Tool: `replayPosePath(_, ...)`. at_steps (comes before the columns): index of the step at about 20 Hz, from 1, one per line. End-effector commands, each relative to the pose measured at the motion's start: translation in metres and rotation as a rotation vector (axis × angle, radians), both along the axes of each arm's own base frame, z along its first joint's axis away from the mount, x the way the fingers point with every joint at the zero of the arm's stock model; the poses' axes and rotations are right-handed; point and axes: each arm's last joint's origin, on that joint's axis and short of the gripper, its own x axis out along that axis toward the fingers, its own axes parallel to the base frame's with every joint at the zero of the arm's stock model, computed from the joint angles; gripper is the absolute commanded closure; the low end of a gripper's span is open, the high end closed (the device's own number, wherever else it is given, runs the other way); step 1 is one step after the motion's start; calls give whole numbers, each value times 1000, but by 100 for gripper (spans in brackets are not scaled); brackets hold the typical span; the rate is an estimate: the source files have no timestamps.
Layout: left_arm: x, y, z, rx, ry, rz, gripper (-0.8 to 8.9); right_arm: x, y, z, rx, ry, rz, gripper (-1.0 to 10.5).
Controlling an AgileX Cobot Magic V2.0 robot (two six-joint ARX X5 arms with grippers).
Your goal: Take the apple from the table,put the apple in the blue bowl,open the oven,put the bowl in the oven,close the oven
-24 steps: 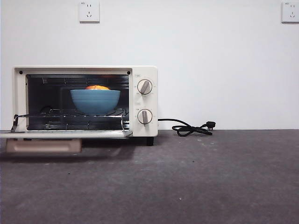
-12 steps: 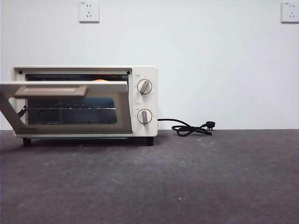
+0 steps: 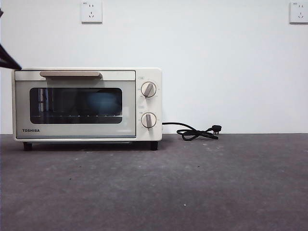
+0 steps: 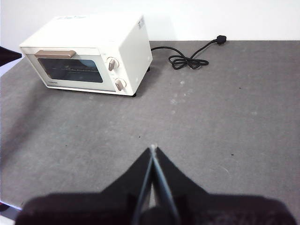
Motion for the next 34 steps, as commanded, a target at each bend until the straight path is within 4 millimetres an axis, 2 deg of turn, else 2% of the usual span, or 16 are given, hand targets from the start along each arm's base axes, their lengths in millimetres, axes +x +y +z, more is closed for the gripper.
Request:
replayPosePath(1,2,-5,1,-26,-12,-41,821,-1,-1,-3,-12,19,-9,948)
replayPosePath(9,-5,-24,1,-52,-8,-181,820,1,-4,-3,-40,-12,-123,946)
replayPosePath(18,-42,-58,16,181,-59,-398,818,1,-5,-2,-51,-22,-151,946)
replayPosePath(24,-73,-79,42,319,-77,-444,819,1,-5,-2,-51,-22,-150,946)
replayPosePath(29,-112,-96,74,464,-134,-402,819,1,-5,-2,-51,-22,-151,946)
replayPosePath(31,-143,-105,97,555,-209,-347,819,1,-5,-2,-51,-22,-150,946)
replayPosePath(34,-200,-110,128,644,-331,-174,818,1,-5,-2,-51,-22,-151,946)
